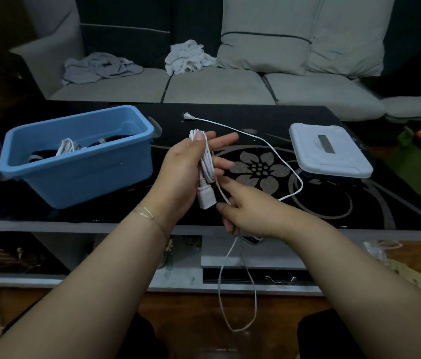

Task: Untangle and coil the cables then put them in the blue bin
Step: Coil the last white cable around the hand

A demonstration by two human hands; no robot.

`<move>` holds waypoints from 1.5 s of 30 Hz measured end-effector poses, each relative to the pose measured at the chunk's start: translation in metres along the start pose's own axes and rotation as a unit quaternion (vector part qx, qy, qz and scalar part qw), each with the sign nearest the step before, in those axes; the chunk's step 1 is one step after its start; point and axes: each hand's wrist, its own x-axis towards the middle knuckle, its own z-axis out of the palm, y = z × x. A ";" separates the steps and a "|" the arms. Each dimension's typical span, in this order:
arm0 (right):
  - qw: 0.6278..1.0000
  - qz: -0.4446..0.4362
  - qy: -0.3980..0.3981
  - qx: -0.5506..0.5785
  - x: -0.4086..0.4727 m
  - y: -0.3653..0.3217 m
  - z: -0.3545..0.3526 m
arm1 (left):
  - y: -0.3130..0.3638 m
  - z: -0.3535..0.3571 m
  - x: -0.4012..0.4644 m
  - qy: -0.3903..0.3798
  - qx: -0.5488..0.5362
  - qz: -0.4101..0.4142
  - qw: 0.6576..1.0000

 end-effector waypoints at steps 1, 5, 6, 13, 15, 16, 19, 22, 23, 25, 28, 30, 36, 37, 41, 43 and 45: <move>1.000 0.007 -0.015 -0.004 -0.001 0.001 0.000 | -0.001 0.001 0.000 0.003 0.021 0.002 1.000; 0.999 0.018 -0.043 0.010 -0.003 0.001 0.001 | -0.005 0.008 -0.002 0.020 0.134 0.051 0.990; 0.999 0.014 -0.039 0.014 -0.003 0.000 0.001 | -0.006 0.010 -0.002 0.023 0.156 0.062 0.986; 0.998 -0.035 0.007 -0.060 -0.004 -0.002 -0.010 | -0.016 0.007 -0.004 -0.007 0.462 0.124 0.878; 0.998 -0.046 0.009 -0.045 -0.008 -0.003 -0.014 | -0.016 0.008 -0.006 -0.044 0.526 0.130 0.839; 0.998 -0.047 0.015 -0.040 -0.010 -0.004 -0.015 | -0.016 0.009 -0.006 -0.064 0.540 0.128 0.829; 0.999 -0.030 0.013 0.018 -0.016 -0.007 -0.021 | -0.012 0.013 -0.008 -0.111 0.577 0.110 0.802; 0.995 -0.031 -0.046 0.077 -0.020 -0.007 -0.026 | -0.011 0.016 -0.008 -0.121 0.596 0.107 0.787; 0.994 -0.034 -0.064 0.085 -0.022 -0.007 -0.028 | -0.010 0.016 -0.009 -0.121 0.595 0.109 0.787; 0.990 -0.032 -0.086 0.112 -0.022 -0.004 -0.032 | -0.009 0.016 -0.009 -0.121 0.603 0.116 0.780; 0.975 -0.033 -0.079 0.203 -0.022 0.002 -0.043 | -0.008 0.010 -0.007 -0.111 0.605 0.092 0.783; 0.964 -0.033 -0.057 0.258 -0.023 0.005 -0.052 | -0.008 0.006 -0.006 -0.117 0.575 0.046 0.808; 0.956 -0.026 0.032 0.289 -0.017 0.011 -0.055 | -0.008 0.006 -0.011 -0.179 0.458 -0.011 0.870; 0.955 -0.027 0.048 0.292 -0.016 0.010 -0.054 | -0.007 0.006 -0.012 -0.185 0.441 -0.009 0.878; 0.941 -0.037 0.095 0.323 -0.011 0.005 -0.051 | -0.004 0.007 -0.014 -0.207 0.414 -0.017 0.886; 0.938 -0.040 0.128 0.319 -0.009 0.003 -0.050 | -0.001 0.009 -0.018 -0.224 0.392 -0.024 0.892; 0.933 -0.044 0.167 0.315 -0.007 0.003 -0.048 | 0.002 0.010 -0.018 -0.232 0.356 -0.044 0.904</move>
